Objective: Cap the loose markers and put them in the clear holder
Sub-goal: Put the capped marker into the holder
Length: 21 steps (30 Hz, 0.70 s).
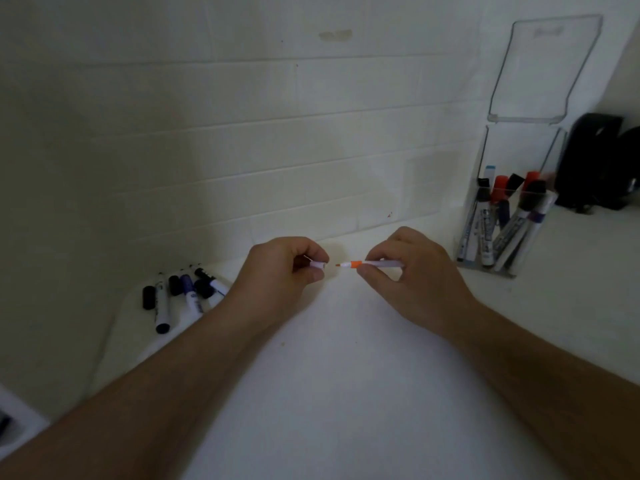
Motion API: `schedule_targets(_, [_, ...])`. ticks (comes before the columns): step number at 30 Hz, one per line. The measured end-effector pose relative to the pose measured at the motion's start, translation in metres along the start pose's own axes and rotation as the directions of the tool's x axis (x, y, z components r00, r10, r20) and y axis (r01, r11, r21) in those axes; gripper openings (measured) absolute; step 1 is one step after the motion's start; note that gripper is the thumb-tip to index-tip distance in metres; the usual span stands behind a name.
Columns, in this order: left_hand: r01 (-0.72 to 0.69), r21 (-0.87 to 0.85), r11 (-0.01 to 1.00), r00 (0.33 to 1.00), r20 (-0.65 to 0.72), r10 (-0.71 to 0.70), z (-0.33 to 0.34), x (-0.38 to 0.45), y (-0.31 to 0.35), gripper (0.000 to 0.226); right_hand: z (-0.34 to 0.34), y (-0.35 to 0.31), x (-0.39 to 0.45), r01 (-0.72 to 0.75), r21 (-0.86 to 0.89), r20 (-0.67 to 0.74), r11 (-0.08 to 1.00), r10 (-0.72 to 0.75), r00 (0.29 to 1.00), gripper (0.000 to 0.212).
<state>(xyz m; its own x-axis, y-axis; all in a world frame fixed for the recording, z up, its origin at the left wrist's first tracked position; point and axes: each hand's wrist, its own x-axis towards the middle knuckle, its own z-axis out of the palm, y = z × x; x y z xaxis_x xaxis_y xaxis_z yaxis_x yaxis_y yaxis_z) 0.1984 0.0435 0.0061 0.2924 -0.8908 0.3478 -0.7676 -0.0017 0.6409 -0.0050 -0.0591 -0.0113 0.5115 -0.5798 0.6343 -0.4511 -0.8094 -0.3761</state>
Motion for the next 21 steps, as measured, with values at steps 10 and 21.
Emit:
schedule_targets(10, [-0.058,0.067,0.996,0.998,0.014,0.057,0.004,-0.001,0.003,0.02,0.008,0.0,-0.005,0.036,-0.053,0.018,0.998,-0.036,0.999,0.027])
schedule_targets(21, [-0.112,0.144,0.983,0.993,0.053,0.106,0.005,-0.004,0.008,0.013,0.011,0.004,-0.004,0.025,-0.037,0.01,0.999,-0.025,1.0,0.026])
